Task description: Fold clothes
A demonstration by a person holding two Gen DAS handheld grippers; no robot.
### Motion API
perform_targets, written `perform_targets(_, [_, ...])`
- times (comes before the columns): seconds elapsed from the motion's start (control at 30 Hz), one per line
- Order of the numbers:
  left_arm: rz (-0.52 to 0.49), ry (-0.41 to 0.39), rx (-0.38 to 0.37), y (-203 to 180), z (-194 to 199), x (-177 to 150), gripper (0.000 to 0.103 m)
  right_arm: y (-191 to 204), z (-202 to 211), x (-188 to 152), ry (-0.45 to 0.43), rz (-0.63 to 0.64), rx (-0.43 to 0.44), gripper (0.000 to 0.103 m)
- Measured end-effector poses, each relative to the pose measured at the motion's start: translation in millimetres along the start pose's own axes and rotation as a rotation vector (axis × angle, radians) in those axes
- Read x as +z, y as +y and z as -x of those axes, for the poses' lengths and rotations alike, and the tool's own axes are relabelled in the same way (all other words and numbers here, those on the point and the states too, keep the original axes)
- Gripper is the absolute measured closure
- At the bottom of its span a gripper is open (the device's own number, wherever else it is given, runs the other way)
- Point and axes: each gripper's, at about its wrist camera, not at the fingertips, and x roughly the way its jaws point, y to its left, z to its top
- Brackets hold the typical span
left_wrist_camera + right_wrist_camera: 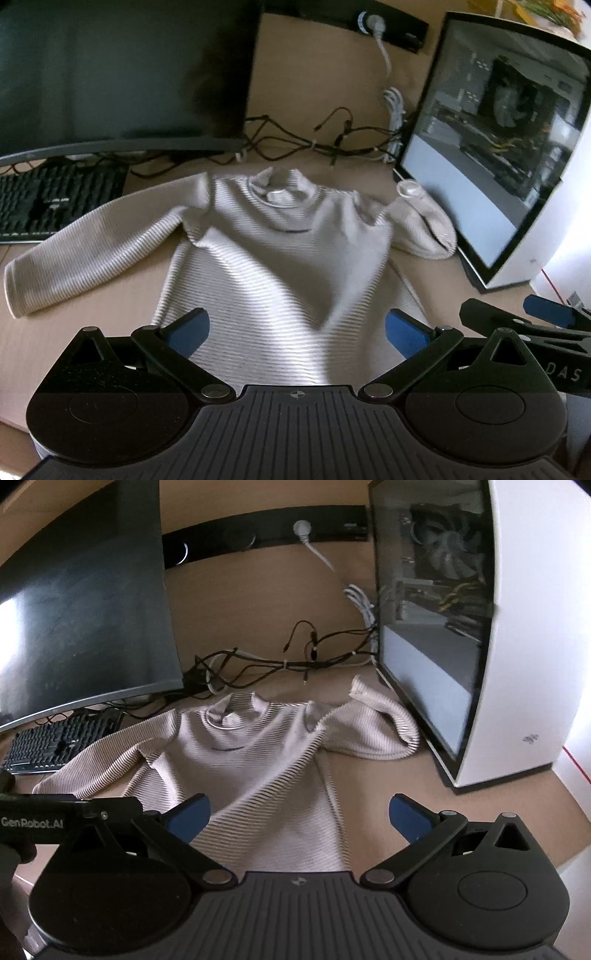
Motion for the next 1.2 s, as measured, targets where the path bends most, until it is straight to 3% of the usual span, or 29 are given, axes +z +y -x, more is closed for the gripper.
perform_targets(0.4, [0.066, 0.093, -0.013, 40, -28, -3, 0.000, 25, -36, 1, 0.079, 0.012, 0.003, 0.000])
perform_targets(0.73, [0.134, 0.100, 0.066, 62, -41, 12, 0.000, 34, -85, 23, 0.103, 0.043, 0.094, 0.000])
perform_targets(0.97, [0.150, 0.124, 0.088, 57, -69, 34, 0.000, 28, -127, 43, 0.129, 0.034, 0.120, 0.000])
perform_targets(1.2, [0.081, 0.172, 0.060, 27, -106, 50, 0.000, 0, -163, 44, 0.197, -0.029, 0.111, 0.000])
